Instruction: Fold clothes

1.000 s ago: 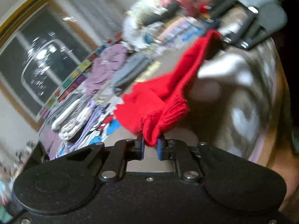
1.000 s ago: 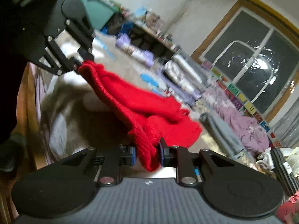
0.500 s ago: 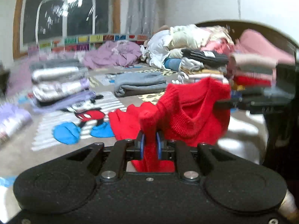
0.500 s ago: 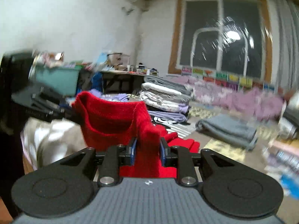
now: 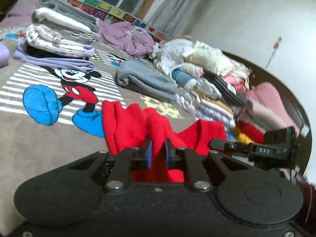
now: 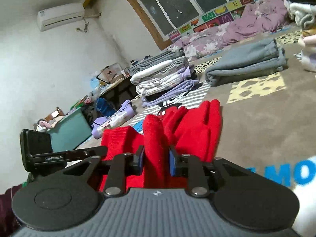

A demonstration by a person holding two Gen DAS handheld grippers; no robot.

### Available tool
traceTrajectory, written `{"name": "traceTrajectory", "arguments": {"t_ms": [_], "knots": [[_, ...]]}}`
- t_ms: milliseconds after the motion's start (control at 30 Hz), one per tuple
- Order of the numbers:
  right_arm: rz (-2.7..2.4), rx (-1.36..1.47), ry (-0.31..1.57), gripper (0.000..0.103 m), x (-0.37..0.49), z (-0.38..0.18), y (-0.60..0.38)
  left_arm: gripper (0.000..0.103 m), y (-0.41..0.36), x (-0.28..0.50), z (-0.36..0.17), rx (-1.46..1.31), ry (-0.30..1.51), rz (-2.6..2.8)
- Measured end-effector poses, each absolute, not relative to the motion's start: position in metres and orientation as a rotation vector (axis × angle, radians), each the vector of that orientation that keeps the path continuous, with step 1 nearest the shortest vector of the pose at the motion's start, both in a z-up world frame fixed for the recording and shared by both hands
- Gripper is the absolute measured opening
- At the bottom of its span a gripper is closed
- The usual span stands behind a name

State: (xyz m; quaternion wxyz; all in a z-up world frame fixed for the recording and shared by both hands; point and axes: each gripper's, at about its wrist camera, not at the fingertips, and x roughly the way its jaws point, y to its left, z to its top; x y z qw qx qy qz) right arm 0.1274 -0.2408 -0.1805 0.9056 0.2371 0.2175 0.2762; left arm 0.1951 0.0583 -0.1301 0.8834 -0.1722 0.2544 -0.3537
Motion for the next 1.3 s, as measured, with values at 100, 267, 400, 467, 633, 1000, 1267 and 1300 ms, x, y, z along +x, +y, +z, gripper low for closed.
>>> {"name": "traceTrajectory", "arguments": {"t_ms": [100,267,400,467,633,1000,1267,1300], "knots": [[0.574,0.532,0.43,0.025,0.14,-0.176,-0.246,0.01,0.06,0.208,-0.127,-0.392,0.515,-0.73],[0.573,0.563,0.399,0.025,0.168,-0.168,-0.254,0.01,0.062,0.235,-0.127,-0.428,0.493,-0.708],[0.571,0.581,0.397,0.025,0.195,-0.17,-0.26,0.01,0.062,0.257,-0.127,-0.446,0.472,-0.701],[0.57,0.59,0.396,0.025,0.208,-0.17,-0.263,0.009,0.061,0.27,-0.128,-0.449,0.469,-0.697],[0.565,0.617,0.398,0.025,0.24,-0.174,-0.271,0.008,0.06,0.301,-0.136,-0.451,0.483,-0.683],[0.549,0.703,0.478,0.025,0.281,-0.2,-0.276,0.007,0.062,0.32,-0.153,-0.469,0.532,-0.663],[0.478,0.709,0.535,0.027,0.29,-0.213,-0.274,0.011,0.049,0.321,-0.156,-0.396,0.57,-0.606],[0.457,0.703,0.534,0.033,0.289,-0.211,-0.274,0.014,0.05,0.318,-0.153,-0.383,0.554,-0.587]]}}
